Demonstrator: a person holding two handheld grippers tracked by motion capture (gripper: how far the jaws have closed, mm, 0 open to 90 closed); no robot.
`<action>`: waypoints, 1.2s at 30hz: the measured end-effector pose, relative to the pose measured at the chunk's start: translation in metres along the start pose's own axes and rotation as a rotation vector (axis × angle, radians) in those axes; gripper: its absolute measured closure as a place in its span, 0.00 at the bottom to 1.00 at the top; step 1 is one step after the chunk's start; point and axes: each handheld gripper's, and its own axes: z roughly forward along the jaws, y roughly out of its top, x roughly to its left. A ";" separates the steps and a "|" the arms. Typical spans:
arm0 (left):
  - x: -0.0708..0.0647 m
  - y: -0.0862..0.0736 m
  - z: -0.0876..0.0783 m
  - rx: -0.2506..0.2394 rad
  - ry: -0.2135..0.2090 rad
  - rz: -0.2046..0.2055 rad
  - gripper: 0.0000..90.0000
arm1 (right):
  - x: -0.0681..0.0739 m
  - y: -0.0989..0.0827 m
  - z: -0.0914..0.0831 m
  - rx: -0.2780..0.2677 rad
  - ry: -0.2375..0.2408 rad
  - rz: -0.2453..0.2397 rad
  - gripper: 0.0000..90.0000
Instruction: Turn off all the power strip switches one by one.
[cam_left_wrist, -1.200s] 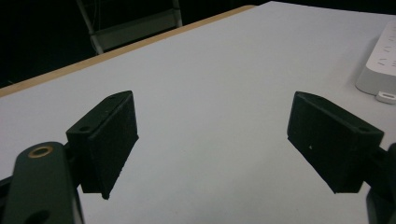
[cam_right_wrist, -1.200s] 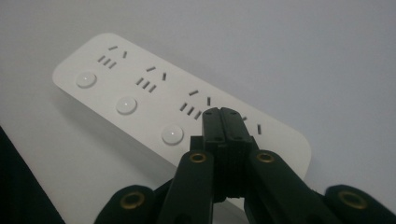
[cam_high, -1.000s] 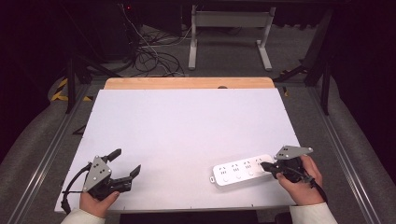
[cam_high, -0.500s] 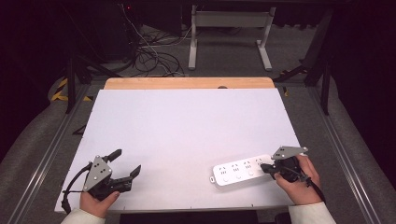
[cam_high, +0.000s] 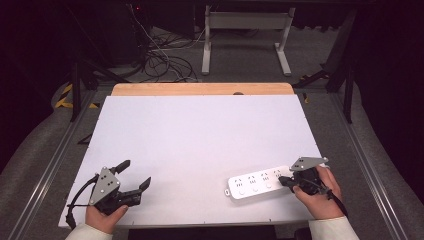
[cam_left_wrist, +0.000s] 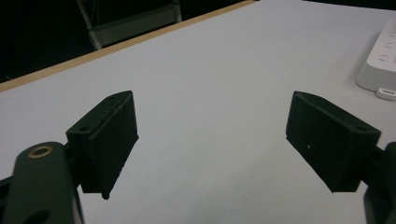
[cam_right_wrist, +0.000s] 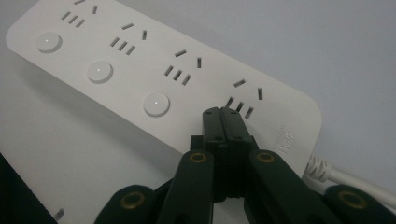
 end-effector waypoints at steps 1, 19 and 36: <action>0.000 0.000 0.000 0.000 0.000 0.000 0.19 | 0.000 0.000 0.000 0.000 0.000 0.000 1.00; -0.001 0.000 0.001 0.000 -0.003 0.000 0.19 | -0.003 0.000 0.001 0.007 0.022 0.026 1.00; 0.000 0.000 0.002 0.004 -0.002 0.002 0.19 | 0.005 0.004 -0.013 -0.121 -0.005 -0.010 1.00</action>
